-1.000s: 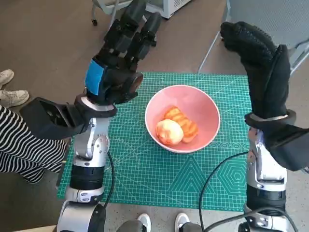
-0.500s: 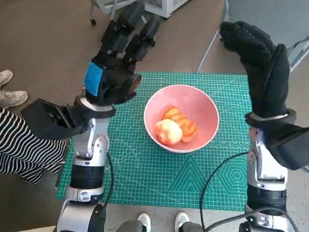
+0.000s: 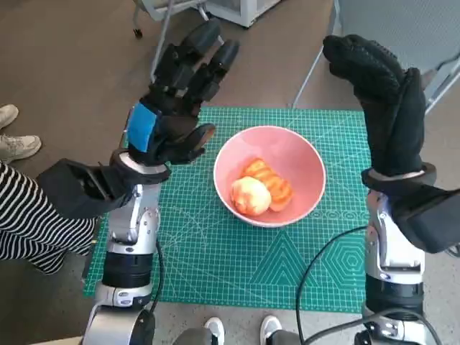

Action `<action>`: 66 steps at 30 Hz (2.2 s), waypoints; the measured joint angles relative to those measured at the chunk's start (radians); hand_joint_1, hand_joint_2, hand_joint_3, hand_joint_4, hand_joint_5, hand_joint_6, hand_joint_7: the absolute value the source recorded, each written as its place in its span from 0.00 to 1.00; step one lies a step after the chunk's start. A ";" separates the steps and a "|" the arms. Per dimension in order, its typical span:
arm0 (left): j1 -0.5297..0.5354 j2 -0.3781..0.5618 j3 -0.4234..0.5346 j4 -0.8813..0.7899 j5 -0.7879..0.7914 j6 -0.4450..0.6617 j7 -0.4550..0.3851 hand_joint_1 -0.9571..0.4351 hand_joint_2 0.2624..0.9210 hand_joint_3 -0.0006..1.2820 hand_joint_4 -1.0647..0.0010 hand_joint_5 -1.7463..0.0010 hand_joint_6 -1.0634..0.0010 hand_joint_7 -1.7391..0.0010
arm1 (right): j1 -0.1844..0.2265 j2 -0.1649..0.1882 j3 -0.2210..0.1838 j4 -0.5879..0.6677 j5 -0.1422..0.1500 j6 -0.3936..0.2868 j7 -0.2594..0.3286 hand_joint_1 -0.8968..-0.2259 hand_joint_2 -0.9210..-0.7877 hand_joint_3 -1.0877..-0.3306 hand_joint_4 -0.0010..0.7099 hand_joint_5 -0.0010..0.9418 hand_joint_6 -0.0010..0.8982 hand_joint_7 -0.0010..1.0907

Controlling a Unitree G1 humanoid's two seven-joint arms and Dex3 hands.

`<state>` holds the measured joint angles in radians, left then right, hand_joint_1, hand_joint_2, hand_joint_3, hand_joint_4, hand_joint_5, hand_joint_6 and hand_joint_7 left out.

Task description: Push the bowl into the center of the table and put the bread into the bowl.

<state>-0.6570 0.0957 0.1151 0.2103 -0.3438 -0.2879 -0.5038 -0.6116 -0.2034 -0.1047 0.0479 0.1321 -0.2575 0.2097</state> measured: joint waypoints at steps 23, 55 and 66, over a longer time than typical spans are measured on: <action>0.063 0.011 -0.024 -0.094 0.030 0.026 0.065 0.25 1.00 0.23 0.86 1.00 1.00 0.67 | 0.013 0.007 -0.001 0.003 0.000 -0.003 0.000 0.26 0.00 0.45 0.31 0.01 0.08 0.50; 0.087 0.018 -0.036 -0.147 0.059 0.076 0.108 0.41 1.00 0.24 0.83 0.99 1.00 0.59 | 0.043 0.011 0.001 -0.027 -0.005 0.008 0.000 0.25 0.00 0.47 0.31 0.00 0.08 0.50; 0.099 0.020 -0.041 -0.157 0.107 0.071 0.146 0.55 0.99 0.29 0.80 0.98 1.00 0.56 | 0.043 0.016 0.005 -0.026 -0.013 0.008 -0.004 0.26 0.00 0.47 0.30 0.00 0.09 0.51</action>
<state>-0.5583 0.1156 0.0745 0.0535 -0.2370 -0.2169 -0.3581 -0.5687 -0.1876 -0.0999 0.0217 0.1188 -0.2491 0.2052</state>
